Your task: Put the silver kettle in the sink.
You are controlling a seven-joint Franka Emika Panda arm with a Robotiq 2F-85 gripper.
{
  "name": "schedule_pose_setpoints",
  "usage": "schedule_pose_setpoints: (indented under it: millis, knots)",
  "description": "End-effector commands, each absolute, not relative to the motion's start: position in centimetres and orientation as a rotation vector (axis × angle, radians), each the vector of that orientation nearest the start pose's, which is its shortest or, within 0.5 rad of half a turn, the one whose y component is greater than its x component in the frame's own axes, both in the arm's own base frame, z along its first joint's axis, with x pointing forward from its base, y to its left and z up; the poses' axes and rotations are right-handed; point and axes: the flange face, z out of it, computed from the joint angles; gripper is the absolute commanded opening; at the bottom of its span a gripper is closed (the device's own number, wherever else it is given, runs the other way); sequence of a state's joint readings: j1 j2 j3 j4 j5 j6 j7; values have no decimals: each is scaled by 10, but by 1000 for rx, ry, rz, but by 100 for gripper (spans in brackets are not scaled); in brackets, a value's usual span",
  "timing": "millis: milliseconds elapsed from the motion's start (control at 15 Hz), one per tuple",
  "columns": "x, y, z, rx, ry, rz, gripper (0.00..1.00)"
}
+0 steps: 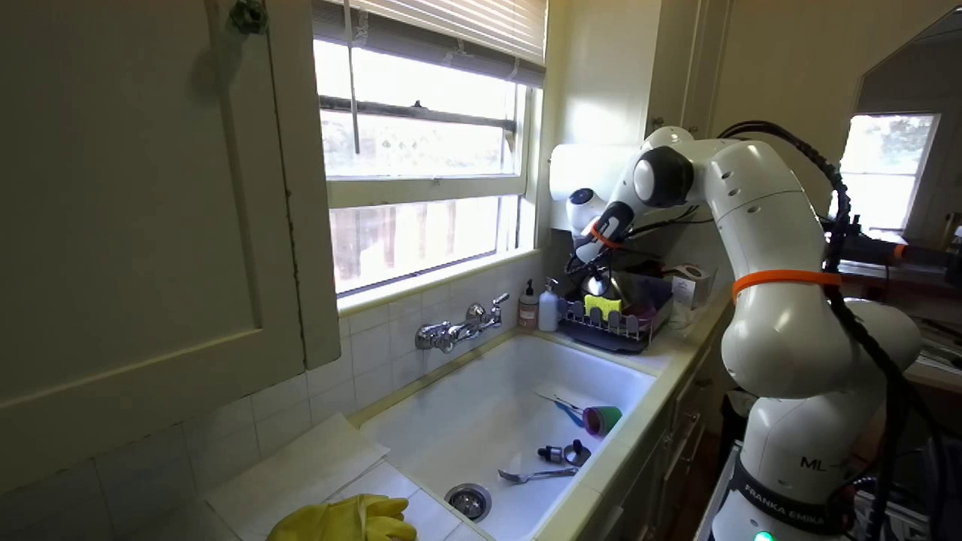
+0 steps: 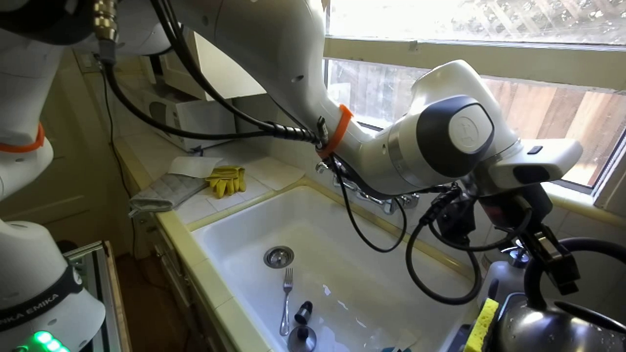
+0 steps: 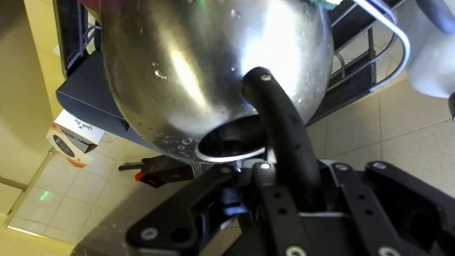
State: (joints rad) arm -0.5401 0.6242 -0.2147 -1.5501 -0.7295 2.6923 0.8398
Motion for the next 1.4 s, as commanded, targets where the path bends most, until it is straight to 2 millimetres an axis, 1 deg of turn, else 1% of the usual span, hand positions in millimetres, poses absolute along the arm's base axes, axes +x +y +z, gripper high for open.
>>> schedule_pose_setpoints:
  millis: [0,133,400,533,800,933,1333]
  knots:
    - [573,-470,339,2230,-1145,646,2]
    - [572,-468,342,2244,-1147,645,2]
    - [569,-471,363,2320,-1221,640,2]
    - [570,-474,371,2356,-1250,638,2]
    - [568,-483,375,2391,-1284,612,2]
    - [565,-487,381,2398,-1315,610,2]
    - [562,-495,397,2390,-1408,657,2]
